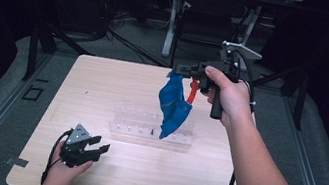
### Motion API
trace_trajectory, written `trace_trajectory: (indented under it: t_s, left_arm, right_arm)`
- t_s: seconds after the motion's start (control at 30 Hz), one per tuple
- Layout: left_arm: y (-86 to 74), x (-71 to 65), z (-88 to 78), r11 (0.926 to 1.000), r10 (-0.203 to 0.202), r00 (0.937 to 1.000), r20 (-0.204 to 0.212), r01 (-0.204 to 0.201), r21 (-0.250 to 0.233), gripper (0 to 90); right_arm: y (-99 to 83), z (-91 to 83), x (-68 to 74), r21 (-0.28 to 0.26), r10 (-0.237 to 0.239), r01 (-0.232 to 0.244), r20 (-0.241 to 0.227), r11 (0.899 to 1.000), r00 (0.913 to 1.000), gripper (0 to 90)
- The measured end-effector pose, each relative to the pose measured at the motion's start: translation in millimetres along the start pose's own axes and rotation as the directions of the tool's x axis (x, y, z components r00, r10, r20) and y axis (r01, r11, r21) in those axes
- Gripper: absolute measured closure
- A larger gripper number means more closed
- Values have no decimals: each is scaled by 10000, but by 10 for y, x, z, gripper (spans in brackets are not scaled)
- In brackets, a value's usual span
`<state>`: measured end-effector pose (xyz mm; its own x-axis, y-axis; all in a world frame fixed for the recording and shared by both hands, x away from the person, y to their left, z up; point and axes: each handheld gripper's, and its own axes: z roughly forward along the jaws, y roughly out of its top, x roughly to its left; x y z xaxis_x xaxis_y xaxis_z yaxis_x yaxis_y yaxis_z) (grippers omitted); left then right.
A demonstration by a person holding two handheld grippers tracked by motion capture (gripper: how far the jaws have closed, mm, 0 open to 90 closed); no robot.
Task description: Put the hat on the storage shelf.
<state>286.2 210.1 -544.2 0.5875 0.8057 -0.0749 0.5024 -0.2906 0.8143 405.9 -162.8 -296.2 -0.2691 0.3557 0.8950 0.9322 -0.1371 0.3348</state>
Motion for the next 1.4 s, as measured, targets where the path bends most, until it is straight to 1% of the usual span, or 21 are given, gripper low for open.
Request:
trace_trajectory:
  t_s: [0.13,0.23,0.3,0.4,0.43,0.47,0.53,0.63,0.9,1.1,1.13,1.17,1.2,1.27,1.37,1.4]
  left_arm:
    - [0,0,2,10000,10,10000,3,-10,-5,519]
    - [-7,6,4,10000,-8,10000,-19,8,-25,519]
    - [-9,14,2,10000,-36,10000,-23,36,57,518]
    - [-20,15,11,10000,-46,10000,-49,46,48,519]
    - [-22,9,14,10000,-58,10000,-41,58,59,520]
    - [-18,6,8,9999,-26,10000,39,26,164,519]
    - [-15,-4,9,9997,52,10000,28,-53,224,520]
    - [-20,-16,23,9999,37,10000,45,-37,115,520]
    - [-22,-18,23,9999,71,10000,51,-71,113,520]
    - [-15,-28,23,10000,82,10000,7,-82,29,519]
    - [-8,-37,25,10000,70,10000,34,-70,-46,520]
    - [3,-42,18,9999,109,9999,49,-109,8,520]
    - [17,-58,23,9998,135,9999,57,-134,-129,520]
    - [53,-87,22,9997,199,9997,171,-196,-163,520]
    - [130,-163,39,9985,518,9983,276,-513,-182,520]
    - [165,-198,45,9975,681,9971,344,-674,-203,521]
  right_arm:
    - [7,23,1,-137,80,-81,-70,9999,9999,881]
    - [0,48,11,-88,62,-64,-197,9999,9998,881]
    - [-6,72,22,-26,68,-68,-225,10000,9997,881]
    - [-15,110,31,103,10,-8,-228,9999,9997,881]
    - [-18,126,33,65,4,-3,-229,10000,9997,881]
    - [-20,140,37,68,40,-38,-245,10000,9997,881]
    - [-24,164,40,72,35,-33,-274,10000,9996,881]
    - [-35,210,41,167,25,-18,-376,9999,9993,881]
    - [-43,298,22,185,89,-82,-346,9998,9994,881]
    - [-31,306,-48,89,164,-162,-244,9998,9996,880]
    - [-29,307,-60,81,173,-172,-195,9998,9997,881]
    - [-27,308,-72,48,190,-190,-160,9998,9997,881]
    - [-23,306,-81,96,187,-186,-158,9998,9997,880]
    - [-19,314,-104,24,223,-223,-151,9997,9996,880]
    - [-14,324,-124,24,214,-214,-68,9998,9997,879]
    - [-13,330,-128,40,216,-215,-85,9998,9997,880]
